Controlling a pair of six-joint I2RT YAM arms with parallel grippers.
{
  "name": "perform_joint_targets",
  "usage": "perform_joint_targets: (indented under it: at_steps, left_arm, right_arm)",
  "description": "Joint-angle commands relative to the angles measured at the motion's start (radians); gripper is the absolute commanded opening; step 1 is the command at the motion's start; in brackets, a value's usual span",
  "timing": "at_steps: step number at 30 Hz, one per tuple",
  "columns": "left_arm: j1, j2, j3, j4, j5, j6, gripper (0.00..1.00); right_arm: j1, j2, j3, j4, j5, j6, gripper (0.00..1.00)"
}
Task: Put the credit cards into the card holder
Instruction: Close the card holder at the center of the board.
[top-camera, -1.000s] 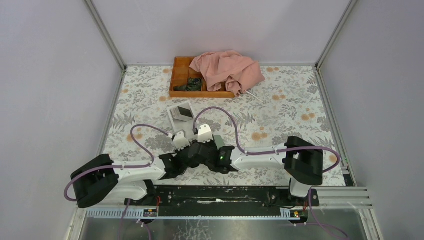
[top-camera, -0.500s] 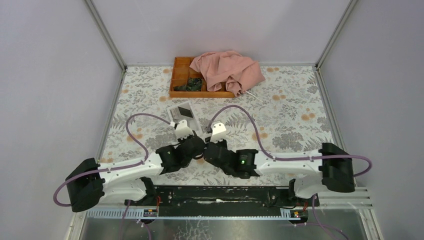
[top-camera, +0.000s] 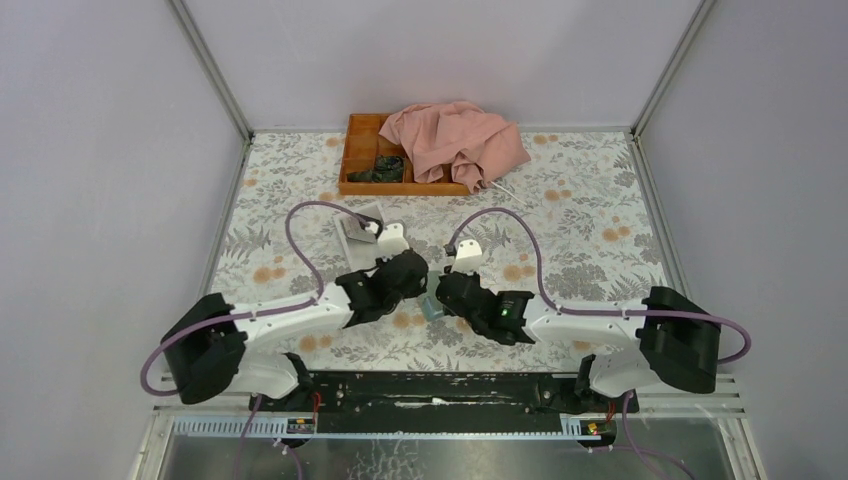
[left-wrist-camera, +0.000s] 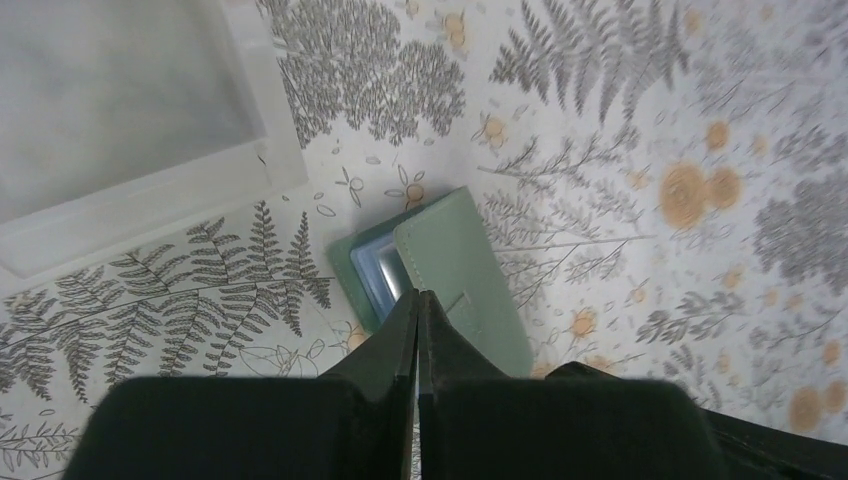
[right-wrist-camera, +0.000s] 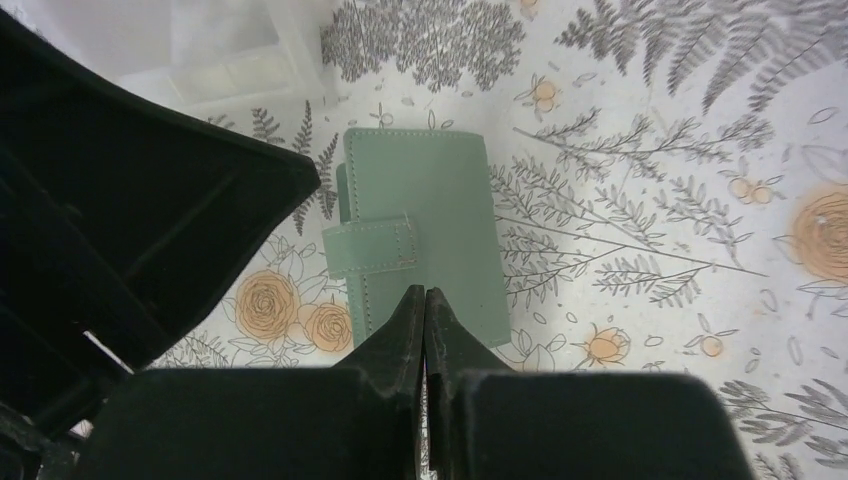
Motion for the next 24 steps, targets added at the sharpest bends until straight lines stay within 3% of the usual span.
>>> perform_joint_targets:
  at_steps: [1,10,24]
  left_arm:
    - [0.018,0.064,0.05,0.07,0.109,0.073,0.0]
    - [0.035,0.137,0.088,0.042,0.177,0.109,0.0]
    - [0.062,0.167,0.039,0.023,0.219,0.096,0.0]
  right_arm:
    - [-0.032,0.036,-0.03,0.145,-0.096,0.043,0.0]
    - [-0.043,0.156,-0.046,0.274,-0.235,0.084,0.0]
    - [-0.053,0.263,-0.07,0.31,-0.256,0.151,0.0]
